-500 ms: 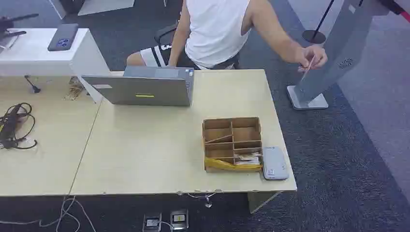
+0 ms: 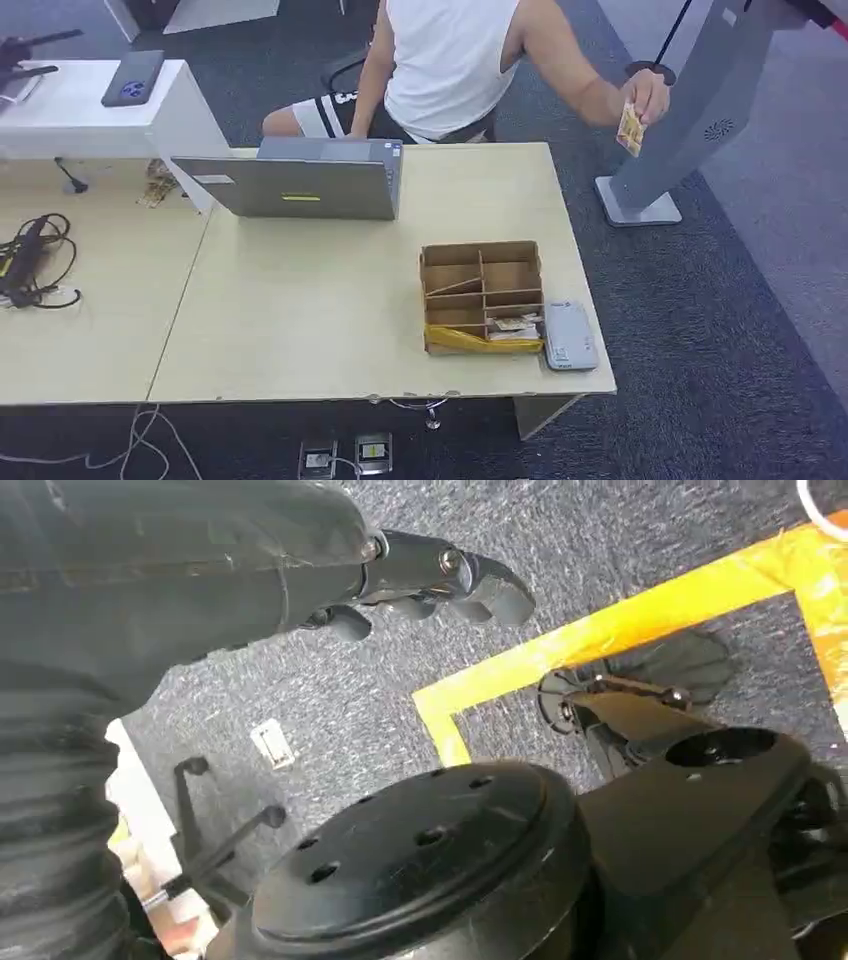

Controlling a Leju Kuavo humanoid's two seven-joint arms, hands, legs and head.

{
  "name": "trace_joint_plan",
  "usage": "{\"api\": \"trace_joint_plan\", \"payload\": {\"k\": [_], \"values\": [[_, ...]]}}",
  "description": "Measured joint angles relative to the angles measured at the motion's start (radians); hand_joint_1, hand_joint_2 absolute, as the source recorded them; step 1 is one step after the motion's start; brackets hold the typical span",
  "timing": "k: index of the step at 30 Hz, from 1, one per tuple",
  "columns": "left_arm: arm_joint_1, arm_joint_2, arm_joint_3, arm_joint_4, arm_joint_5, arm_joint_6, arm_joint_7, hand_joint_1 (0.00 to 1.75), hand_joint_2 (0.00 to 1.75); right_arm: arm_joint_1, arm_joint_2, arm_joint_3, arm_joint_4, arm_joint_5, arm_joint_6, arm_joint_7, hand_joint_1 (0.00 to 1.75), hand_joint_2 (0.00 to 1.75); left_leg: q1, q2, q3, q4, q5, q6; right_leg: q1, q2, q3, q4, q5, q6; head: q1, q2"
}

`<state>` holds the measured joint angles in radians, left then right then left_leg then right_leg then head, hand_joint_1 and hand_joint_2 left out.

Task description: Pass the card to the sensor for recognition and then transmit it.

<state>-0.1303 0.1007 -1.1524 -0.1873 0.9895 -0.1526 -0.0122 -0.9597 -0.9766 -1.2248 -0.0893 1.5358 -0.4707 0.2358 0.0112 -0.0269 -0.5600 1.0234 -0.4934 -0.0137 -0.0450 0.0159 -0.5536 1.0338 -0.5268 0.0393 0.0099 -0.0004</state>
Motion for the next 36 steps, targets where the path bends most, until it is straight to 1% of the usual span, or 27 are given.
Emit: {"api": "trace_joint_plan", "payload": {"k": [1, 3, 4, 6, 8, 11, 13, 16, 18, 20, 25, 27, 31, 36], "values": [[0.000, 0.000, 0.000, 0.000, 0.000, 0.000, 0.000, 0.00, 1.75, -0.062, -0.008, 0.038, 0.000, 0.000, 0.009, -0.002, 0.00, 1.75, 0.000, -0.001, -0.001, 0.000, 0.001, 0.001, 0.000, -0.002, 0.000, 0.000, 0.000, 0.000, 0.002, 0.000], [0.001, 0.000, 0.000, 0.000, 0.000, 0.000, 0.000, 0.00, 1.75, -0.173, -0.009, 0.098, 0.002, 0.000, 0.014, -0.013, 0.00, 1.75, 0.000, -0.001, -0.001, 0.000, 0.002, 0.000, 0.000, -0.002, 0.000, 0.000, 0.000, 0.000, -0.001, 0.000], [0.000, 0.000, 0.000, 0.000, 0.000, 0.000, 0.000, 0.00, 1.75, -0.226, -0.005, 0.150, 0.004, 0.000, 0.010, -0.030, 0.00, 1.75, 0.000, -0.003, -0.002, 0.000, 0.002, 0.000, 0.000, -0.003, 0.000, 0.000, 0.000, 0.000, 0.000, 0.000], [-0.001, -0.001, 0.000, 0.000, 0.000, 0.000, 0.000, 0.00, 1.75, -0.314, 0.008, 0.219, 0.006, 0.000, -0.009, -0.063, 0.00, 1.75, 0.000, -0.005, -0.003, 0.000, 0.003, 0.001, 0.000, -0.005, 0.000, 0.000, 0.000, 0.000, 0.000, 0.000], [-0.001, -0.002, 0.000, 0.000, 0.000, 0.000, 0.000, 0.00, 1.75, -0.383, 0.035, 0.285, 0.010, 0.000, -0.035, -0.082, 0.00, 1.75, 0.001, -0.006, -0.005, 0.000, 0.004, 0.000, 0.001, -0.006, 0.000, 0.000, 0.000, 0.000, 0.000, 0.000], [-0.003, -0.003, 0.000, 0.000, -0.002, 0.000, -0.006, 0.00, 1.75, -0.462, 0.104, 0.394, 0.016, 0.000, -0.071, -0.126, 0.00, 1.75, 0.002, -0.005, -0.003, 0.000, 0.004, 0.000, 0.002, -0.004, 0.000, 0.001, 0.001, 0.000, 0.000, 0.000], [-0.006, -0.003, 0.000, 0.000, -0.003, 0.000, -0.011, 0.00, 1.75, -0.491, 0.150, 0.456, 0.019, 0.000, -0.078, -0.164, 0.00, 1.75, 0.002, -0.005, -0.001, 0.000, 0.004, 0.000, 0.002, -0.004, 0.000, 0.001, 0.001, 0.000, 0.000, 0.000], [-0.007, -0.003, 0.000, 0.000, -0.013, 0.000, -0.018, 0.00, 1.75, -0.509, 0.220, 0.545, 0.025, 0.000, -0.074, -0.262, 0.00, 1.75, 0.003, -0.007, -0.003, 0.000, 0.005, 0.000, 0.003, -0.006, 0.000, 0.001, 0.001, 0.000, 0.000, 0.000], [-0.007, -0.003, 0.000, 0.000, -0.023, 0.000, -0.020, 0.00, 1.75, -0.510, 0.279, 0.612, 0.028, 0.000, -0.075, -0.301, 0.00, 1.75, 0.003, -0.006, -0.003, 0.000, 0.005, 0.000, 0.003, -0.004, 0.000, 0.001, 0.001, 0.000, 0.000, 0.000], [-0.009, -0.003, -0.001, 0.000, -0.027, 0.000, -0.026, 0.00, 1.75, -0.503, 0.347, 0.694, 0.032, 0.000, -0.080, -0.305, 0.00, 1.75, 0.004, -0.005, -0.002, 0.000, 0.005, 0.000, 0.004, -0.004, 0.000, 0.001, 0.001, 0.000, 0.000, 0.000], [-0.013, -0.003, -0.002, 0.000, -0.044, 0.000, -0.031, 0.00, 1.75, -0.451, 0.530, 0.922, 0.039, 0.000, -0.093, -0.281, 0.00, 1.75, 0.005, -0.006, -0.002, 0.000, 0.007, -0.002, 0.005, -0.004, 0.000, 0.002, 0.001, 0.000, 0.000, 0.000], [-0.013, -0.003, -0.002, 0.000, -0.051, 0.000, -0.031, 0.00, 1.75, -0.428, 0.590, 0.995, 0.040, 0.000, -0.093, -0.277, 0.00, 1.75, 0.006, -0.009, -0.002, 0.000, 0.007, -0.002, 0.006, -0.008, 0.000, 0.002, 0.001, 0.000, 0.000, 0.000], [-0.013, -0.003, -0.012, 0.000, -0.059, 0.000, -0.031, 0.00, 1.75, -0.388, 0.695, 1.126, 0.040, 0.000, -0.093, -0.276, 0.00, 1.75, 0.006, -0.010, -0.003, 0.000, 0.007, -0.003, 0.006, -0.008, -0.001, 0.002, 0.001, 0.000, 0.000, 0.000], [-0.012, -0.002, -0.022, 0.000, -0.061, 0.000, -0.031, 0.00, 1.75, -0.351, 0.781, 1.239, 0.040, 0.000, -0.092, -0.280, 0.00, 1.75, 0.006, -0.010, -0.004, 0.000, 0.007, -0.003, 0.006, -0.008, -0.002, 0.002, 0.001, 0.000, 0.000, 0.000]]}}
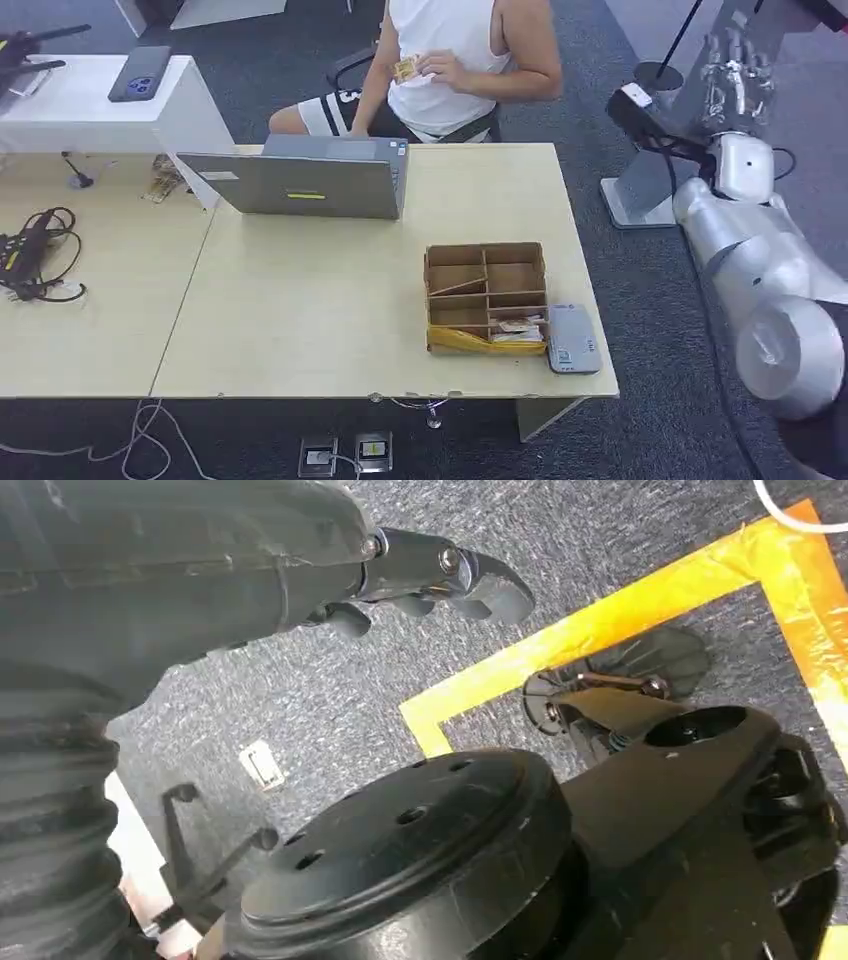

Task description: Pass the card to the sensor for recognition and then transmit it.

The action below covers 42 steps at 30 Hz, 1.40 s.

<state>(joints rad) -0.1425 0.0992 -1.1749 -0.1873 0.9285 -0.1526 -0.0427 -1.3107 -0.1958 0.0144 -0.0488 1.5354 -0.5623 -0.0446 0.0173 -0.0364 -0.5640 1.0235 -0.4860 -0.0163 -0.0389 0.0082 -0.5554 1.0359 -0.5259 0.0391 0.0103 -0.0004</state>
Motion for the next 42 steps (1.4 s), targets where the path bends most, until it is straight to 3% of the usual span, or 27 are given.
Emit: {"api": "trace_joint_plan", "payload": {"k": [10, 11, 12, 14, 16, 17, 19, 20, 26, 31, 37, 42], "values": [[0.001, 0.002, -0.003, 0.000, 0.001, 0.000, 0.000, 0.00, 1.75, 0.024, 0.055, 0.075, 0.000, 0.000, 0.005, -0.005, 0.00, 1.75, 0.000, 0.000, 0.000, 0.000, 0.000, 0.000, 0.000, 0.000, 0.000, 0.000, 0.000, 0.000, 0.000, 0.000], [0.002, 0.002, -0.003, 0.000, 0.003, 0.000, 0.000, 0.00, 1.75, 0.079, 0.070, 0.108, -0.031, -0.002, 0.131, 0.000, 0.00, 1.75, 0.001, 0.000, 0.002, 0.000, 0.000, 0.000, 0.001, -0.001, 0.001, -0.002, 0.000, 0.000, 0.001, 0.000], [0.003, 0.002, -0.004, 0.000, 0.003, 0.000, 0.000, 0.00, 1.75, 0.157, 0.055, 0.130, -0.079, -0.065, 0.275, 0.072, 0.00, 1.75, 0.002, 0.001, 0.006, 0.001, 0.000, 0.000, 0.002, 0.001, 0.001, -0.005, 0.000, 0.000, -0.002, 0.000], [0.004, 0.003, -0.004, 0.000, 0.003, 0.000, 0.000, 0.00, 1.75, 0.261, -0.028, 0.198, -0.194, -0.309, 0.569, 0.296, 0.00, 1.75, 0.003, -0.008, 0.006, 0.002, -0.001, 0.001, 0.003, -0.008, 0.012, -0.007, 0.000, 0.000, 0.001, 0.000], [0.011, 0.004, -0.004, 0.000, 0.003, 0.000, 0.000, 0.00, 1.75, 0.331, -0.124, 0.292, -0.377, -0.529, 0.752, 0.461, 0.00, 1.75, -0.001, -0.015, -0.007, 0.003, 0.002, 0.002, -0.002, -0.013, 0.005, -0.004, 0.002, 0.003, 0.003, 0.000], [0.020, 0.005, -0.004, 0.000, 0.004, 0.001, 0.000, 0.00, 1.75, 0.351, -0.159, 0.334, -0.516, -0.564, 0.753, 0.476, 0.00, 1.75, -0.003, -0.002, -0.012, 0.002, 0.001, 0.002, -0.004, -0.001, -0.007, -0.001, 0.007, 0.002, 0.006, 0.000], [0.023, 0.014, -0.004, 0.003, 0.003, 0.011, 0.000, 0.00, 1.75, 0.361, -0.185, 0.415, -0.754, -0.590, 0.658, 0.477, 0.00, 1.75, -0.004, 0.032, -0.012, 0.002, -0.001, 0.000, -0.005, 0.032, -0.022, -0.001, 0.012, 0.001, 0.002, 0.000], [0.018, 0.015, -0.004, 0.003, 0.003, 0.013, 0.000, 0.00, 1.75, 0.362, -0.197, 0.457, -0.835, -0.605, 0.620, 0.471, 0.00, 1.75, -0.004, 0.037, -0.010, 0.002, -0.001, 0.001, -0.004, 0.036, -0.022, -0.001, 0.013, 0.001, 0.001, 0.000], [0.004, 0.013, -0.005, 0.004, 0.005, 0.021, 0.000, 0.00, 1.75, 0.377, -0.242, 0.683, -1.129, -0.647, 0.551, 0.449, 0.00, 1.75, 0.002, 0.021, -0.010, 0.002, 0.002, -0.002, 0.002, 0.021, -0.017, -0.001, 0.012, 0.000, 0.003, 0.000], [0.004, 0.012, -0.005, 0.004, 0.007, 0.021, 0.000, 0.00, 1.75, 0.376, -0.253, 0.813, -1.239, -0.649, 0.534, 0.446, 0.00, 1.75, 0.004, 0.016, -0.010, 0.002, 0.003, -0.003, 0.004, 0.016, -0.015, -0.002, 0.012, 0.000, 0.004, 0.000], [0.005, 0.011, -0.005, 0.004, 0.007, 0.021, 0.000, 0.00, 1.75, 0.370, -0.272, 0.905, -1.296, -0.649, 0.527, 0.444, 0.00, 1.75, 0.004, 0.016, -0.011, 0.002, 0.004, -0.003, 0.003, 0.016, -0.015, -0.002, 0.013, 0.000, 0.004, 0.000], [0.005, 0.010, -0.005, 0.004, 0.007, 0.021, 0.000, 0.00, 1.75, 0.370, -0.281, 0.937, -1.317, -0.650, 0.526, 0.444, 0.00, 1.75, 0.004, 0.016, -0.011, 0.002, 0.004, -0.003, 0.003, 0.016, -0.015, -0.002, 0.013, -0.001, 0.003, 0.000]]}}
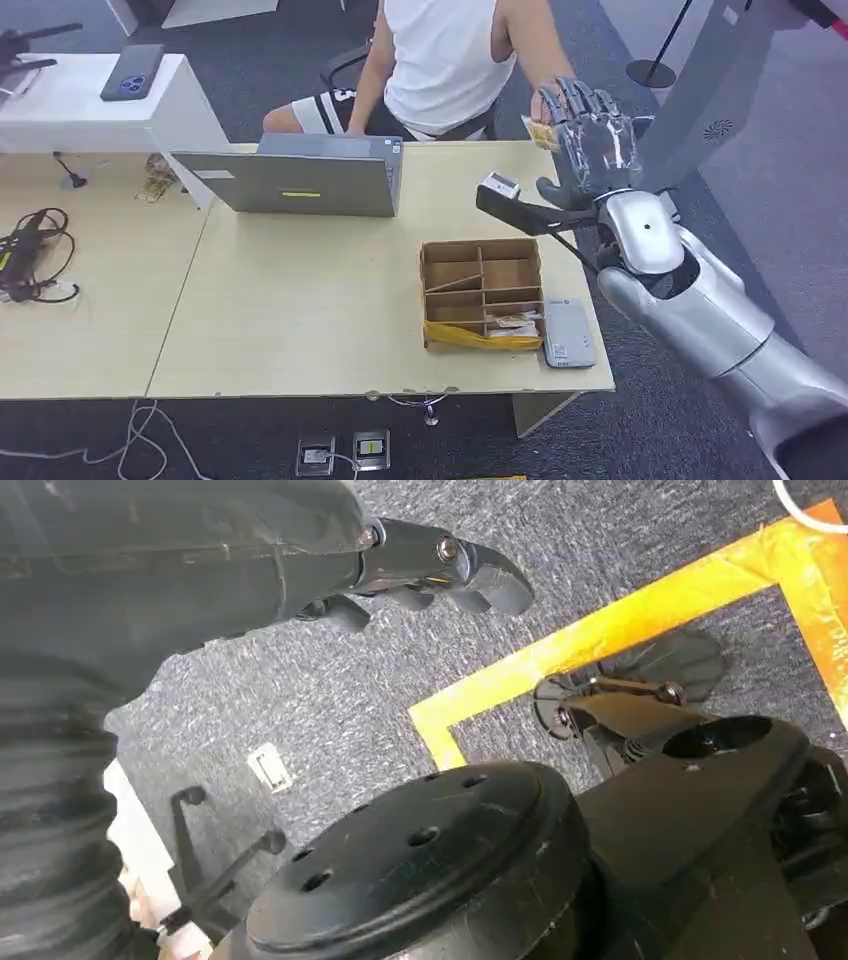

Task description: Pass the card to the sensor for recognition and then transmit it.

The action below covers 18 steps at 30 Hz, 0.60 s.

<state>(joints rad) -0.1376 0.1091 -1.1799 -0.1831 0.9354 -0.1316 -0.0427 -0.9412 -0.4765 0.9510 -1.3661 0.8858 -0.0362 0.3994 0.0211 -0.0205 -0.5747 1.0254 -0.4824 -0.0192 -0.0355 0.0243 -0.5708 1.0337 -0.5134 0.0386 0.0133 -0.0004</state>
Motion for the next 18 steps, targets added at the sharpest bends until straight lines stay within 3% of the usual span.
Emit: {"api": "trace_joint_plan", "payload": {"k": [18], "values": [[-0.001, -0.002, 0.000, 0.000, -0.010, 0.000, -0.001, 0.00, 1.75, -0.010, 0.010, 0.094, -0.006, -0.037, -0.031, -0.020, 0.00, 1.75, 0.000, -0.001, -0.001, 0.000, 0.000, 0.000, 0.000, -0.001, 0.000, 0.000, 0.000, 0.000, 0.000, 0.000]]}}
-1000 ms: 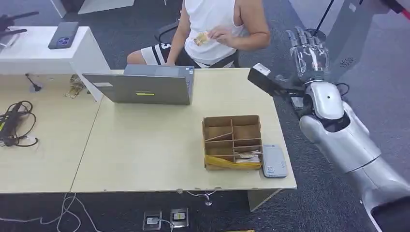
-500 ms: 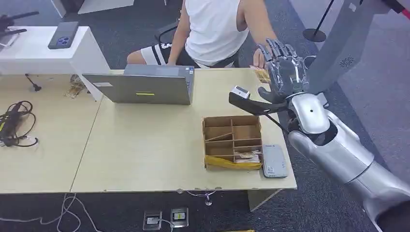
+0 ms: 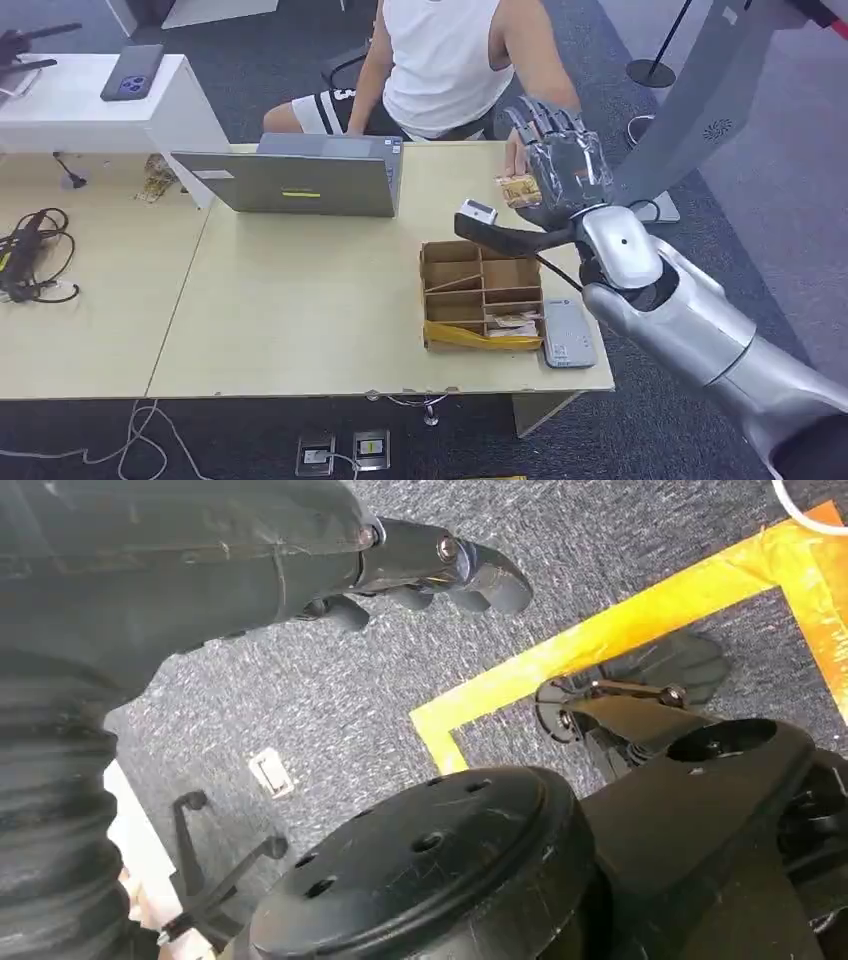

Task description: Pass the card to the sensor for recognition and then transmit it.

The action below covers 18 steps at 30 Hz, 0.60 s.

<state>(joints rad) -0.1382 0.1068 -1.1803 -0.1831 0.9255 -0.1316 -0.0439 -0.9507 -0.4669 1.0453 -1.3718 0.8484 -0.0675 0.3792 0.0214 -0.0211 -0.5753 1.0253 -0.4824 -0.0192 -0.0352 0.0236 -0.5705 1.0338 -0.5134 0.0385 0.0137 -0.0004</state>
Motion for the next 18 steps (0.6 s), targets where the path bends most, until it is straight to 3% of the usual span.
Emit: {"api": "trace_joint_plan", "payload": {"k": [2, 3, 4, 18], "values": [[0.000, 0.000, 0.000, 0.000, 0.000, 0.000, 0.000, 0.00, 1.75, 0.000, 0.003, 0.008, 0.012, -0.004, -0.003, -0.001, 0.00, 1.75, 0.000, 0.000, 0.000, 0.000, 0.000, 0.000, 0.000, 0.000, 0.000, 0.000, 0.000, 0.000, 0.000, 0.000], [0.000, -0.001, 0.000, 0.000, 0.000, 0.000, 0.000, 0.00, 1.75, 0.000, 0.004, 0.012, 0.018, -0.005, -0.005, -0.001, 1.62, 1.75, 0.000, 0.000, 0.000, 0.000, 0.000, 0.000, 0.000, -0.001, 0.000, 0.000, 0.000, 0.000, 0.000, 0.000], [0.000, -0.001, 0.000, 0.000, 0.000, 0.000, 0.000, 0.00, 1.75, 0.000, 0.004, 0.017, 0.022, -0.006, -0.007, -0.001, 1.75, 1.75, 0.000, 0.000, 0.000, 0.000, 0.000, 0.000, 0.000, -0.001, 0.000, 0.000, 0.000, 0.000, 0.000, 0.000], [0.000, -0.002, -0.004, 0.000, -0.002, 0.000, 0.000, 0.00, 1.75, 0.004, 0.011, 0.035, 0.061, -0.008, -0.021, -0.003, 1.75, 1.75, 0.000, -0.001, -0.001, 0.000, 0.000, 0.000, 0.000, -0.001, -0.001, 0.000, 0.000, 0.000, 0.000, 0.000]]}}
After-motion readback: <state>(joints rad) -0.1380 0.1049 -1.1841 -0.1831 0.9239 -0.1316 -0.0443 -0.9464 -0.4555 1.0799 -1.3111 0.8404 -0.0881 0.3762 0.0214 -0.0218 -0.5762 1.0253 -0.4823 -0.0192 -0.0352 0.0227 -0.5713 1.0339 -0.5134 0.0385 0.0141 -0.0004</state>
